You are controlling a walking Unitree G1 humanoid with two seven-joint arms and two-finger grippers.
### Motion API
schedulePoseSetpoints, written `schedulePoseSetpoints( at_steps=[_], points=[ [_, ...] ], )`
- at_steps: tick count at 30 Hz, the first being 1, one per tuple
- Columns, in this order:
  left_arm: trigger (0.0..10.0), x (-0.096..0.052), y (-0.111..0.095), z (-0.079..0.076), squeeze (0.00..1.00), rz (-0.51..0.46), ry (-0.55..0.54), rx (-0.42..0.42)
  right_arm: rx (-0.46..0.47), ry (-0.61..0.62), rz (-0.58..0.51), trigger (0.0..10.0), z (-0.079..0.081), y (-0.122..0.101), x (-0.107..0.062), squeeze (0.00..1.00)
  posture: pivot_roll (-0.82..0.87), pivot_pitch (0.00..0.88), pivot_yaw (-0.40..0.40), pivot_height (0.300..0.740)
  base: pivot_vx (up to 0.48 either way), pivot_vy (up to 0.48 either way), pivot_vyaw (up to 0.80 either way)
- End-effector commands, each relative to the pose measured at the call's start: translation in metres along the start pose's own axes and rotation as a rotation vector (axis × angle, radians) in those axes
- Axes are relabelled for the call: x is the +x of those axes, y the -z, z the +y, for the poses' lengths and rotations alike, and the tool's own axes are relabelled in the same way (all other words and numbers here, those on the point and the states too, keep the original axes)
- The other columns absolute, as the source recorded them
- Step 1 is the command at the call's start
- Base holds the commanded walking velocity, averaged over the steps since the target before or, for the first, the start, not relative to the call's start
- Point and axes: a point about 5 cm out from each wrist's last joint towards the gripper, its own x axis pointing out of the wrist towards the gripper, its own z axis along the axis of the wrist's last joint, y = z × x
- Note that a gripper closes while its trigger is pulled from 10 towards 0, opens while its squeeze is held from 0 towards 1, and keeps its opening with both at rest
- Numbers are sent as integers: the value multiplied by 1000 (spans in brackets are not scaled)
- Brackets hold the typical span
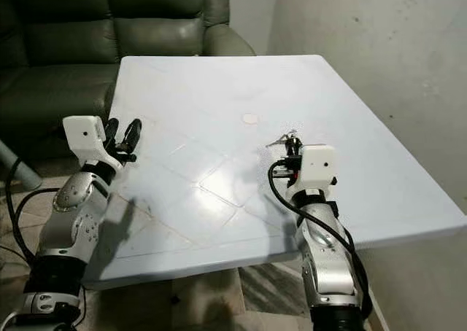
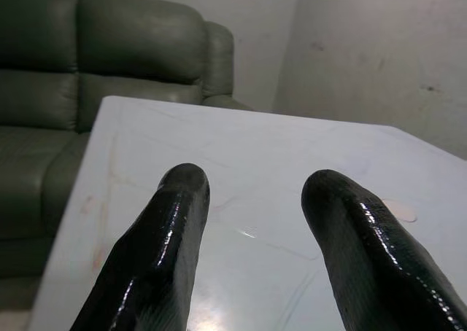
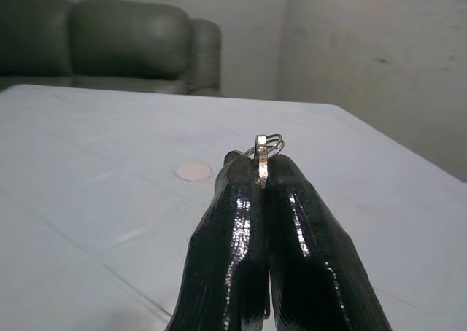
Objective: Hang keys on a hook
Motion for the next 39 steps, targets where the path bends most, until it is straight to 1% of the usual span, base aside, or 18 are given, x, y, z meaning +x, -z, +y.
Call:
schedulePoseSetpoints(
  at_steps=[1, 11, 25, 30, 39],
  points=[
    [10000, 2, -5, 0, 0, -9, 3, -2, -2, 9, 0, 10000, -1, -3, 2, 0, -155, 0, -35, 740, 0, 0, -788],
    [10000, 5, -7, -5, 0, -7, 37, -11, -6, 14, -2, 10000, -1, -5, 4, 0, -160, 0, -31, 740, 0, 0, -781],
    [10000, 7, -8, -9, 0, -1, 49, -6, -21, 23, -6, 10000, -1, -7, 5, 0, -160, 0, -30, 740, 0, 0, -781],
    [10000, 8, -7, -14, 0, 0, 64, -18, -28, 25, -2, 10000, -3, -6, 3, 0, -172, 0, -32, 740, 0, 0, -781],
    [10000, 8, -5, -18, 0, 1, 81, 1, -42, 21, 9, 10000, -4, -4, 0, 0, -176, 0, -39, 740, 0, 0, -780]
  ],
)
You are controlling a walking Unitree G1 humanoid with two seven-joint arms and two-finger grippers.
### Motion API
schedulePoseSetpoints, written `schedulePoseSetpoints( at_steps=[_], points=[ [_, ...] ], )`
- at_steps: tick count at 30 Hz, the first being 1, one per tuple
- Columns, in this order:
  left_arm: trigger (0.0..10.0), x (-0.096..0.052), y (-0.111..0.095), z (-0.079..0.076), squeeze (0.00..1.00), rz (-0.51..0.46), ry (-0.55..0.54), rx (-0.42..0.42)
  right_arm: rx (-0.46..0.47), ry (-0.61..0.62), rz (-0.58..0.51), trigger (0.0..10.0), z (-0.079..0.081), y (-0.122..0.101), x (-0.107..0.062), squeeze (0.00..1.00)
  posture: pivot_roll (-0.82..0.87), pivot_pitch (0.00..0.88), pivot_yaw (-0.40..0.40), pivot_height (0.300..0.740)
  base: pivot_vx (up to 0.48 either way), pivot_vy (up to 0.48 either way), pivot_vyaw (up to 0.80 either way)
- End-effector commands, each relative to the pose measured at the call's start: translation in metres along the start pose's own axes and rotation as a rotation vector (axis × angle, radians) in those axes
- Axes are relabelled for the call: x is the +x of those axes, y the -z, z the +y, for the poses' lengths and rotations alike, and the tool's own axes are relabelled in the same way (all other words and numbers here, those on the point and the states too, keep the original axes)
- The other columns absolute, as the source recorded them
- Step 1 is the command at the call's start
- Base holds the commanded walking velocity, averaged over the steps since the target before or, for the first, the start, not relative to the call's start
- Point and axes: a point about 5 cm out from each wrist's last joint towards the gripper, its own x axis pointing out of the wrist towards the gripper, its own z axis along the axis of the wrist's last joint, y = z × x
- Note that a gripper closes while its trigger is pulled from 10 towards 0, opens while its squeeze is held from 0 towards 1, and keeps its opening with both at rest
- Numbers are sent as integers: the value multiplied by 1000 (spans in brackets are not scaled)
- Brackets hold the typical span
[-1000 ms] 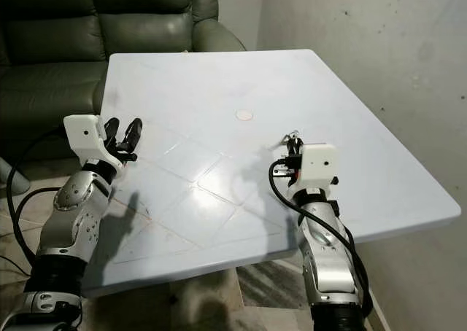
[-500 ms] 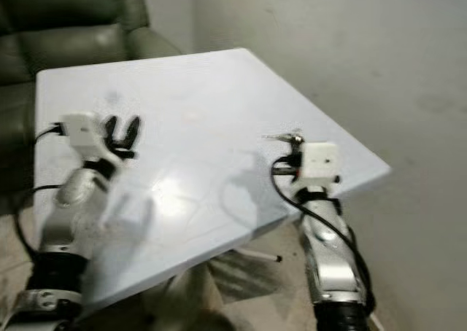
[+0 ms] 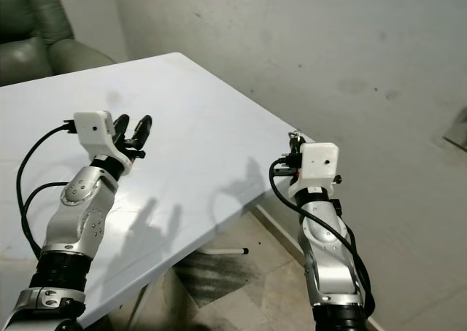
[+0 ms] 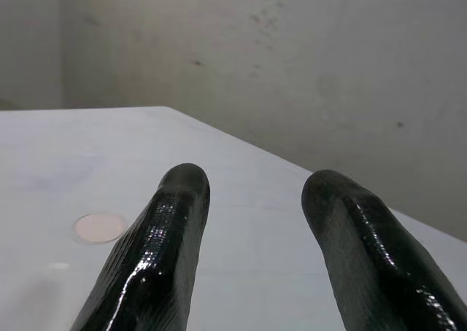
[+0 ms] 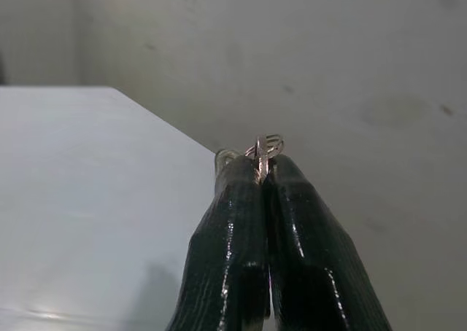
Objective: Hang keys on a hook
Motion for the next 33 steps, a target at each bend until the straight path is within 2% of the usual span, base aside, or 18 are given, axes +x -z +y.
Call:
schedulePoseSetpoints(
  at_steps=[1, 6, 7, 11, 15, 19, 33],
  points=[
    [10000, 2, -1, -7, 0, -5, 26, 5, -4, 11, -6, 10000, -3, -3, 0, 0, -176, 0, -39, 740, 0, 0, -775],
    [10000, 2, -2, -9, 0, -13, 35, 29, -8, 3, -3, 10000, -2, -3, 1, 0, -174, 0, -45, 740, 0, 0, -781],
    [10000, 1, -2, -9, 0, -17, 44, 2, -8, 2, -2, 10000, -1, -3, 1, 0, -173, 0, -45, 740, 0, 0, -775],
    [10000, 2, -3, -8, 0, -12, 32, 10, -8, -4, -1, 10000, 0, -3, 2, 0, -170, 0, -46, 740, 0, -453, -775],
    [10000, 2, -3, -6, 0, -30, 6, -45, -9, -9, 0, 10000, 1, -2, 1, 0, -170, 0, -46, 740, 0, 0, -775],
    [10000, 4, 0, -4, 0, 0, -30, -3, -10, -9, 3, 10000, 1, -2, 2, 0, -169, 0, -49, 740, 0, 0, -775],
    [10000, 6, -1, -4, 0, 0, -26, -8, -13, 2, -1, 10000, -1, -4, 4, 0, -169, 0, -45, 740, 0, 0, -769]
  ],
)
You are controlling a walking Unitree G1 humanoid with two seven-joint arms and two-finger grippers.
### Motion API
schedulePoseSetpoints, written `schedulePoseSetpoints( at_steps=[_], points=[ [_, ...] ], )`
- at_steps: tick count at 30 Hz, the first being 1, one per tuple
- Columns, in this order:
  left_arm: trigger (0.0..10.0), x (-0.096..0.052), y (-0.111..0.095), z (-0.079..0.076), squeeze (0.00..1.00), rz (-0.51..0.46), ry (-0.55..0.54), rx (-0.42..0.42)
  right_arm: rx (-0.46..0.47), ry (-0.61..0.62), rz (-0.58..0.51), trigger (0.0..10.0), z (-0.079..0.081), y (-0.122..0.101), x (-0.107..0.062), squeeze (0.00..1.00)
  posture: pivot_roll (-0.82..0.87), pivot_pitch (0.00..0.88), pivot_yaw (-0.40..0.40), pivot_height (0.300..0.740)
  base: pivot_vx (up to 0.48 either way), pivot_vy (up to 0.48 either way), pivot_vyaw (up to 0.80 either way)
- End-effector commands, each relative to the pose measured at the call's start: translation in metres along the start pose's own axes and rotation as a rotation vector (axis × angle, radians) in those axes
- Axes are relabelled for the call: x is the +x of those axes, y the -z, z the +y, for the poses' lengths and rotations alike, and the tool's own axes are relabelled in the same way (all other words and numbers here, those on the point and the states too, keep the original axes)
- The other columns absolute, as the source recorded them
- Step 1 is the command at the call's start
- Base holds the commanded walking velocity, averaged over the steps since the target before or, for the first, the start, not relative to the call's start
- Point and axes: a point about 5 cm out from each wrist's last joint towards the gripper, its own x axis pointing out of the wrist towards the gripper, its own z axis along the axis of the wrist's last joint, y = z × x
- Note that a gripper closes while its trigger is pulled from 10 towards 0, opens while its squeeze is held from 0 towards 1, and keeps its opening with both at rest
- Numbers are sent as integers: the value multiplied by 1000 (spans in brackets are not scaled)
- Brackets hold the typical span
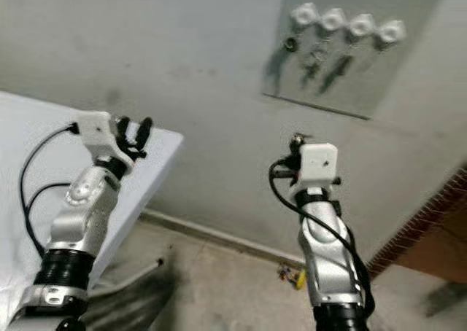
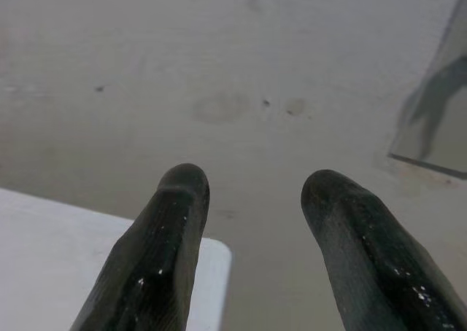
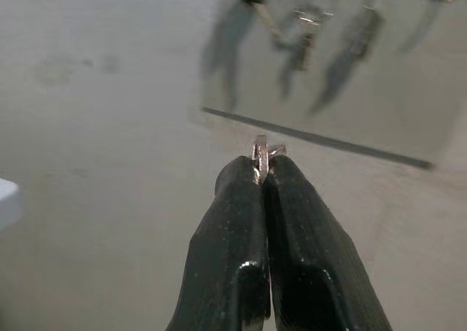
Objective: Hang keys on a hook
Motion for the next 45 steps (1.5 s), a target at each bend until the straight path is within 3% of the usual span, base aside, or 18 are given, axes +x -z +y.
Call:
schedulePoseSetpoints(
  at_steps=[1, 15, 32, 45],
  points=[
    [10000, 3, -3, -8, 0, -9, 30, 0, -10, 17, -6, 10000, -5, -3, 2, 0, -167, 0, -44, 740, 0, 0, -763],
    [10000, 1, -2, -17, 0, -17, 63, -28, 7, 27, -6, 10000, -6, -3, 5, 0, -159, 0, -52, 740, 0, 0, -756],
    [10000, 1, -5, -18, 0, -18, 94, -28, 92, 47, 34, 10000, -3, 1, 5, 0, -164, 0, -49, 740, 0, 0, 0],
    [10000, 3, -5, -17, 0, -15, 71, -51, 94, 43, 32, 10000, -3, 1, 5, 0, -166, 0, -48, 740, 0, -208, 0]
  ],
)
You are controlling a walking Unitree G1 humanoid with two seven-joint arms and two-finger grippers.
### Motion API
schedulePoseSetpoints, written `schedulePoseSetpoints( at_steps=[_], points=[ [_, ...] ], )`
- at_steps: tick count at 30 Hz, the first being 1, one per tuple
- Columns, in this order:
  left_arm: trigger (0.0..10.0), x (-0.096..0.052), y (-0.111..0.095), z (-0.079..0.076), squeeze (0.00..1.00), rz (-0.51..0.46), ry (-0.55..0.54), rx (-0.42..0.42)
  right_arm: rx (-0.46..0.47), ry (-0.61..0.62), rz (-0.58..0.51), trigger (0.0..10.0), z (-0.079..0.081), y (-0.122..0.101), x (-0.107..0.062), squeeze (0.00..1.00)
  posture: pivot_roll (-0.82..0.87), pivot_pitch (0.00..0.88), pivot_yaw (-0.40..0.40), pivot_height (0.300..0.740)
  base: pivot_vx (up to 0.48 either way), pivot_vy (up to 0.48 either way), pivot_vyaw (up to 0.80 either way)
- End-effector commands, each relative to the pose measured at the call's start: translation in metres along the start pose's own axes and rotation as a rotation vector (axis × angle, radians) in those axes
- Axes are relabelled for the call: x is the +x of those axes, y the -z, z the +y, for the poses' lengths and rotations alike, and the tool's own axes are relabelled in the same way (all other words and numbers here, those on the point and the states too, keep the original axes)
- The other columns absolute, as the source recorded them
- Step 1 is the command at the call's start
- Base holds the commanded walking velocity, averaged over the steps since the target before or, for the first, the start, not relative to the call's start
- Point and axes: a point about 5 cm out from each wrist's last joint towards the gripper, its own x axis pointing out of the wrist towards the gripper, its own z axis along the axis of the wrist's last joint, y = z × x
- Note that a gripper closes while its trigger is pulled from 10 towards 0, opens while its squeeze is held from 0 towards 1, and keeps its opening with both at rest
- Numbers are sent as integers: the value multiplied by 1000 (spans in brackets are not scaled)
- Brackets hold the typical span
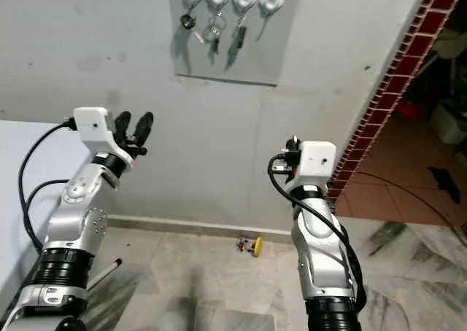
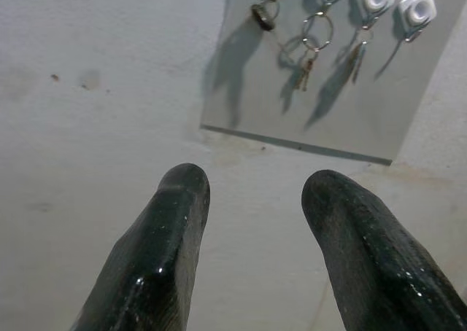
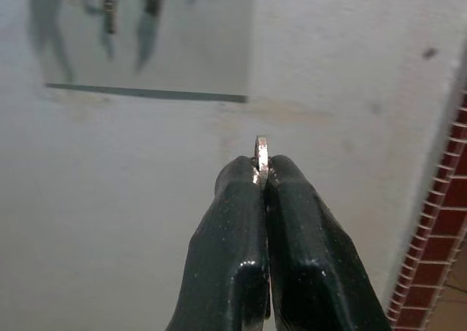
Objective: Hang keys on a hook
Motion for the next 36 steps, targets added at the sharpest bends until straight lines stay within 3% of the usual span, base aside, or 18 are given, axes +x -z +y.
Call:
schedulePoseSetpoints(
  at_steps=[1, 11, 13, 20, 36],
  points=[
    [10000, 4, -2, -9, 0, -9, 13, 6, 9, 17, -5, 10000, -5, -4, 1, 0, -166, 0, -48, 740, 0, 0, 0],
    [10000, 3, 3, -10, 0, 58, 38, -6, 118, 121, 81, 10000, -14, 0, 1, 0, -166, 0, -49, 740, 0, 0, 0],
    [10000, 3, 3, -10, 0, 56, 40, -1, 144, 39, 96, 10000, -10, 2, 0, 0, -167, 0, -48, 740, 0, 0, 0],
    [10000, 3, 4, -10, 0, 63, 35, -11, 86, 31, 63, 10000, -11, 0, -6, 0, -171, 0, -44, 740, 0, 0, 0],
    [10000, 2, 5, -8, 0, 66, 23, -28, 100, -29, 69, 10000, -6, 0, -11, 0, -171, 0, -48, 740, 217, 0, 0]
  ],
)
